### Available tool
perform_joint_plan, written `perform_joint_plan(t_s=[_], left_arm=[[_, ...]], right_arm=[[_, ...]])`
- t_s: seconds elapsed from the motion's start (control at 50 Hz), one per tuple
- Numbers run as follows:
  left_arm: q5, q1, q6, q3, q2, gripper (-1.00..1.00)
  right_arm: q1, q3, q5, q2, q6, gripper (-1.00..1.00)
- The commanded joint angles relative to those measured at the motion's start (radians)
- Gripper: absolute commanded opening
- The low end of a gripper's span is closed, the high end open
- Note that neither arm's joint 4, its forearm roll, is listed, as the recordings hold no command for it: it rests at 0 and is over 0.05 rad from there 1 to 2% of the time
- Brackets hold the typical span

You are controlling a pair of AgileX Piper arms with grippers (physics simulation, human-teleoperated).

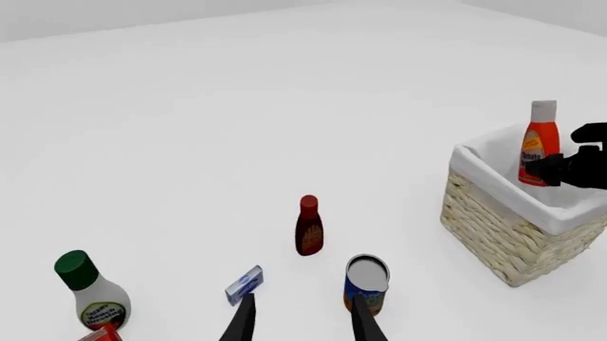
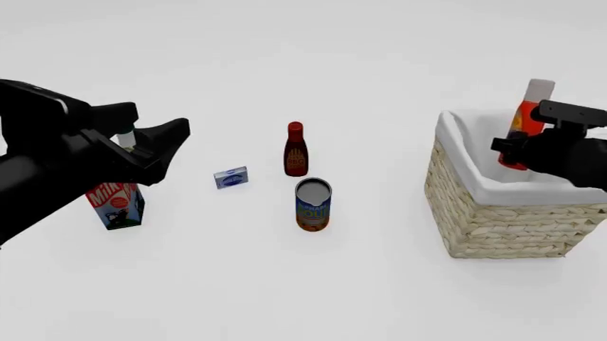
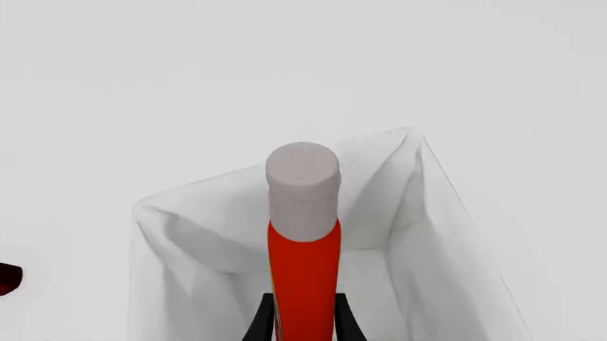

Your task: Pick the ketchup and place it in the basket.

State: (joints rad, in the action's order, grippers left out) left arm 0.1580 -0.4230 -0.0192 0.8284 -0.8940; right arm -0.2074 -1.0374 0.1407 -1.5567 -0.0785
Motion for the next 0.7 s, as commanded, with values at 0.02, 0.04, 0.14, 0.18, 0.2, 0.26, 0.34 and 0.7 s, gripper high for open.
perform_joint_plan(t_s=[0.02, 0.04, 0.14, 0.18, 0.2, 0.26, 0.34, 0.7], left_arm=[[-0.001, 0.002, -0.001, -0.001, 0.000, 1.00], [-0.001, 0.003, 0.000, -0.001, -0.001, 1.00], [-0.003, 0.005, 0.000, -0.003, 0.000, 1.00], [-0.002, 0.005, 0.000, -0.003, 0.001, 1.00], [-0.003, 0.005, 0.001, -0.004, 0.001, 1.00], [-0.004, 0.006, 0.002, -0.008, 0.003, 1.00], [-0.004, 0.008, 0.002, -0.006, 0.002, 1.00], [-0.004, 0.007, 0.004, -0.010, 0.005, 1.00]], right_arm=[[0.002, 0.012, -0.027, -0.021, -0.032, -1.00], [0.001, 0.012, -0.026, -0.026, -0.023, -1.00], [-0.001, 0.011, -0.032, -0.034, -0.028, -1.00], [-0.002, 0.011, -0.033, -0.040, -0.023, -1.00], [-0.001, 0.012, -0.037, -0.040, -0.033, -1.00], [-0.003, 0.012, -0.039, -0.048, -0.027, -1.00], [-0.005, 0.012, -0.044, -0.053, -0.021, -1.00], [0.044, 0.048, -0.067, 0.009, -0.028, 1.00]])
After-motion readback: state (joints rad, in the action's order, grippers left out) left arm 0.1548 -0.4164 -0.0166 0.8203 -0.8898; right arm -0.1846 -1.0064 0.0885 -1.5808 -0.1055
